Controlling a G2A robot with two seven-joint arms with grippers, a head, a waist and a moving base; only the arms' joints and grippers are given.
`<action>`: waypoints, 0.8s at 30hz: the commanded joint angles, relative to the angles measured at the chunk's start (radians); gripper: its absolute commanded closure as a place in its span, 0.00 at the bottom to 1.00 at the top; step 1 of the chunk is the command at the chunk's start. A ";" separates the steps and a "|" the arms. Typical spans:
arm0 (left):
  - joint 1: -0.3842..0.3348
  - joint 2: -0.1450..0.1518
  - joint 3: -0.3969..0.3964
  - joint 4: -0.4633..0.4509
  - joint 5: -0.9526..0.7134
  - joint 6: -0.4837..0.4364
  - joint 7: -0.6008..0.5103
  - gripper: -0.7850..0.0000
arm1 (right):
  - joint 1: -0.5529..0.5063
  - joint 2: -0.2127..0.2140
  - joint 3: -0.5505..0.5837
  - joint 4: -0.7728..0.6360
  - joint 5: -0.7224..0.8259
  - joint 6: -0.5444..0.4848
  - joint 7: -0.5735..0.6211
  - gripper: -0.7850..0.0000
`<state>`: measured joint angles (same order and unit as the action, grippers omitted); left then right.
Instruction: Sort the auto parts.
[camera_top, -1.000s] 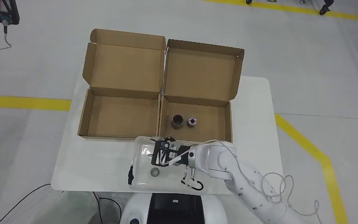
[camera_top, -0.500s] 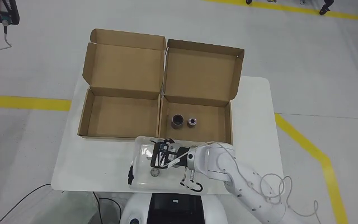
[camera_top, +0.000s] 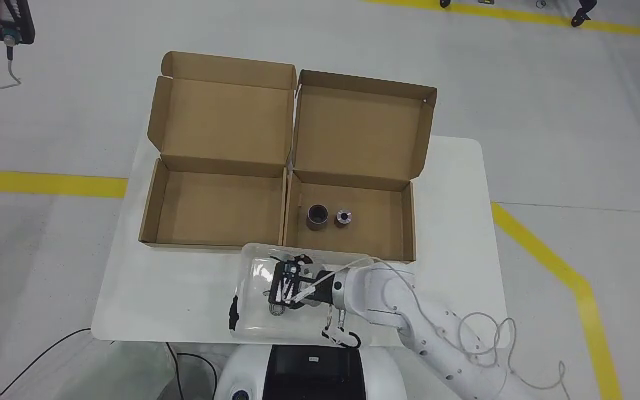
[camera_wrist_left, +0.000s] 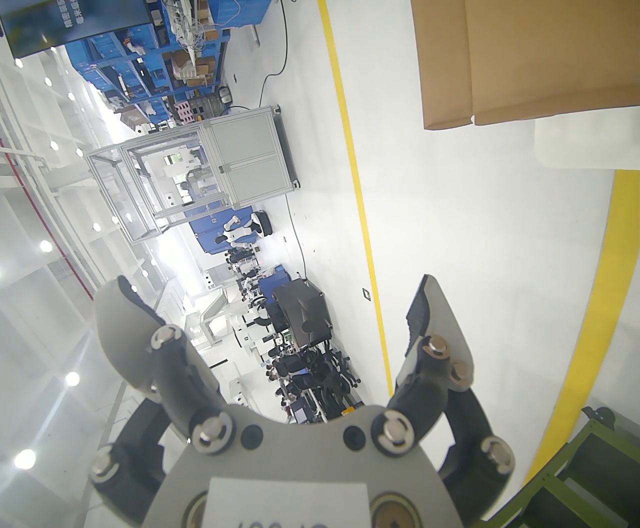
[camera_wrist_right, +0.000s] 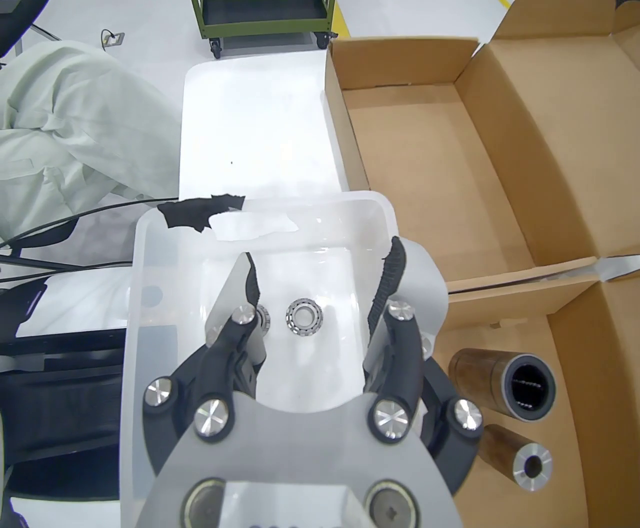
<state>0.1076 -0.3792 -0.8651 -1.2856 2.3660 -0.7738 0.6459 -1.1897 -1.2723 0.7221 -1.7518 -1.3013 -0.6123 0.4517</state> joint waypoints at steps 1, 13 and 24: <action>0.000 0.000 0.000 0.000 0.000 0.000 0.000 0.00 | -0.006 0.000 -0.009 0.008 -0.007 0.004 0.005 0.46; 0.000 0.000 0.000 0.000 0.000 0.000 0.000 0.00 | -0.007 -0.010 -0.053 0.087 -0.055 0.048 0.013 0.50; 0.000 0.000 0.000 0.000 0.000 0.000 0.000 0.00 | 0.034 -0.040 -0.120 0.186 -0.100 0.094 -0.014 0.54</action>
<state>0.1076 -0.3792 -0.8651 -1.2856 2.3660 -0.7738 0.6459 -1.1597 -1.3090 0.6076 -1.5720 -1.3985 -0.5225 0.4392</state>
